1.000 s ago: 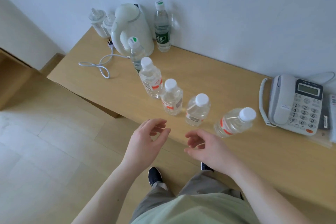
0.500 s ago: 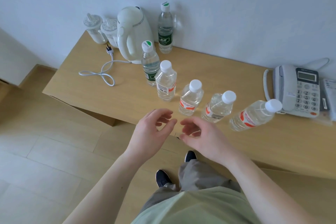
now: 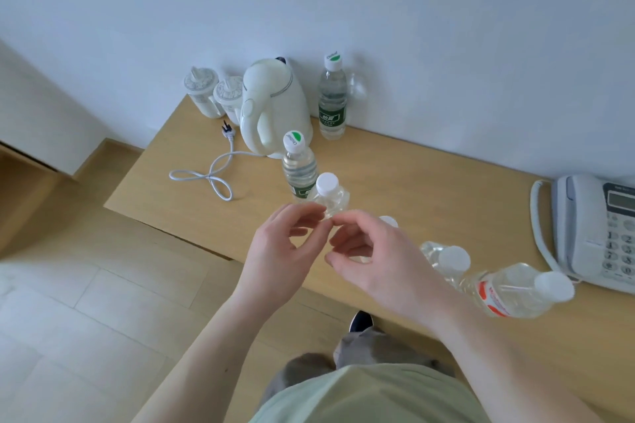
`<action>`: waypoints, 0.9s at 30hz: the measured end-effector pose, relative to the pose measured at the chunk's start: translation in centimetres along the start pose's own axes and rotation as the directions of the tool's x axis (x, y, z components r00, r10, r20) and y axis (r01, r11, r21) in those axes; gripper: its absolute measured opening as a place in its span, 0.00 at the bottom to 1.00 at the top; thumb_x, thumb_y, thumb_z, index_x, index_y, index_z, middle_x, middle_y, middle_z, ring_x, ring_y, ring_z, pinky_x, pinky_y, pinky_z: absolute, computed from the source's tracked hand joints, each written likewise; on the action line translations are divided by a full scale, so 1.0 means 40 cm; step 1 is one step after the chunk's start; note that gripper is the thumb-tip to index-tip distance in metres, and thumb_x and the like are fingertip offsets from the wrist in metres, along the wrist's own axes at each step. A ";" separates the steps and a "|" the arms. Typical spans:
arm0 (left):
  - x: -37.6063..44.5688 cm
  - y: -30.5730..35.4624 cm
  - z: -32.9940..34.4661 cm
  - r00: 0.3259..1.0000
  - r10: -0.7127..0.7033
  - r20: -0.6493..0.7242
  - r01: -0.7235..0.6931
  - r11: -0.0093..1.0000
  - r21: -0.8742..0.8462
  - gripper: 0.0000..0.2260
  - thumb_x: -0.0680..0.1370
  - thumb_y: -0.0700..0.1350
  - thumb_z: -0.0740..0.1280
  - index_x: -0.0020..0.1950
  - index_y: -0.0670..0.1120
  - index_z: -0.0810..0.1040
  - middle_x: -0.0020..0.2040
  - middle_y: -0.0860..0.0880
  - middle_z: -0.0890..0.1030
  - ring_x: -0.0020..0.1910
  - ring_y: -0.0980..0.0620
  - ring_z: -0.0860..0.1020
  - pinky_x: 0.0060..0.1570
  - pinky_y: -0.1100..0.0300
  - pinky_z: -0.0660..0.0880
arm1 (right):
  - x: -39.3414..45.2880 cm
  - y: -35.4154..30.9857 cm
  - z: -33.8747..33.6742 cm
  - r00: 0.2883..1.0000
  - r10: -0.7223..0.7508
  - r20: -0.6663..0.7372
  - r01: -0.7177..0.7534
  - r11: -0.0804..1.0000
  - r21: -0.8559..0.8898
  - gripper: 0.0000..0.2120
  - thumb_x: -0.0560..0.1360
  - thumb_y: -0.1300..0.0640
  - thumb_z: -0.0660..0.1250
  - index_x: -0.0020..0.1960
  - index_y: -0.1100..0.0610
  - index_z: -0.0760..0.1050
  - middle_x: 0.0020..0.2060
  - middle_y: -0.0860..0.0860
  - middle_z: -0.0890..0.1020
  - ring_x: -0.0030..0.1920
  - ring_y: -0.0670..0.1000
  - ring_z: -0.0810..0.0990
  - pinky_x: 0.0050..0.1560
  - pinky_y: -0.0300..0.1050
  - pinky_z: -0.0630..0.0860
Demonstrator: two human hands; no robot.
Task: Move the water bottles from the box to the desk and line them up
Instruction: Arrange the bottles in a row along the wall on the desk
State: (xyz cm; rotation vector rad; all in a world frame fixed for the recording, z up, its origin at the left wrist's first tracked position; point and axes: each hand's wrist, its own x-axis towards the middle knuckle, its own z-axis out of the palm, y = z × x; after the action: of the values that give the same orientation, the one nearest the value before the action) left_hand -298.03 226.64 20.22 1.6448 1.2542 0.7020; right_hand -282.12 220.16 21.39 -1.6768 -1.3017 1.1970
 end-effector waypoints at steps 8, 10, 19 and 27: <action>0.090 0.042 -0.043 0.993 0.094 -0.077 -0.093 0.996 0.011 0.07 0.77 0.41 0.73 0.53 0.51 0.83 0.48 0.58 0.84 0.51 0.55 0.83 0.53 0.67 0.77 | 0.062 -0.048 -0.057 0.997 -0.049 -0.067 0.050 0.999 0.013 0.16 0.74 0.54 0.74 0.60 0.45 0.77 0.48 0.42 0.83 0.53 0.42 0.82 0.57 0.40 0.79; 0.130 0.037 -0.062 0.988 0.103 -0.112 -0.101 0.995 0.028 0.07 0.77 0.42 0.73 0.54 0.52 0.83 0.50 0.58 0.83 0.52 0.54 0.83 0.54 0.64 0.77 | 0.084 -0.055 -0.070 0.993 -0.047 -0.110 0.050 0.999 0.021 0.15 0.74 0.54 0.75 0.59 0.45 0.77 0.47 0.42 0.83 0.52 0.42 0.83 0.57 0.41 0.80; 0.311 -0.032 -0.094 0.998 -0.054 0.045 0.046 0.987 0.152 0.24 0.76 0.51 0.74 0.70 0.57 0.72 0.66 0.62 0.74 0.62 0.56 0.74 0.62 0.59 0.71 | 0.177 -0.061 -0.092 0.976 0.059 -0.209 -0.086 0.988 -0.125 0.16 0.74 0.50 0.74 0.61 0.44 0.77 0.50 0.40 0.81 0.53 0.36 0.79 0.57 0.29 0.74; 0.406 -0.052 -0.079 0.961 -0.129 0.246 0.058 0.958 0.280 0.17 0.72 0.53 0.78 0.59 0.57 0.79 0.52 0.57 0.81 0.50 0.62 0.78 0.48 0.64 0.71 | 0.226 -0.051 -0.092 0.974 0.150 -0.169 -0.184 0.960 -0.211 0.18 0.75 0.47 0.72 0.64 0.41 0.74 0.54 0.36 0.79 0.57 0.34 0.77 0.63 0.35 0.74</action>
State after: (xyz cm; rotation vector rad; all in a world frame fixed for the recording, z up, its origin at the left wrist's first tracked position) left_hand -296.43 243.11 18.22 1.8156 1.2653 0.2487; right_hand -278.66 229.49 22.24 -2.0354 -1.2583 1.0214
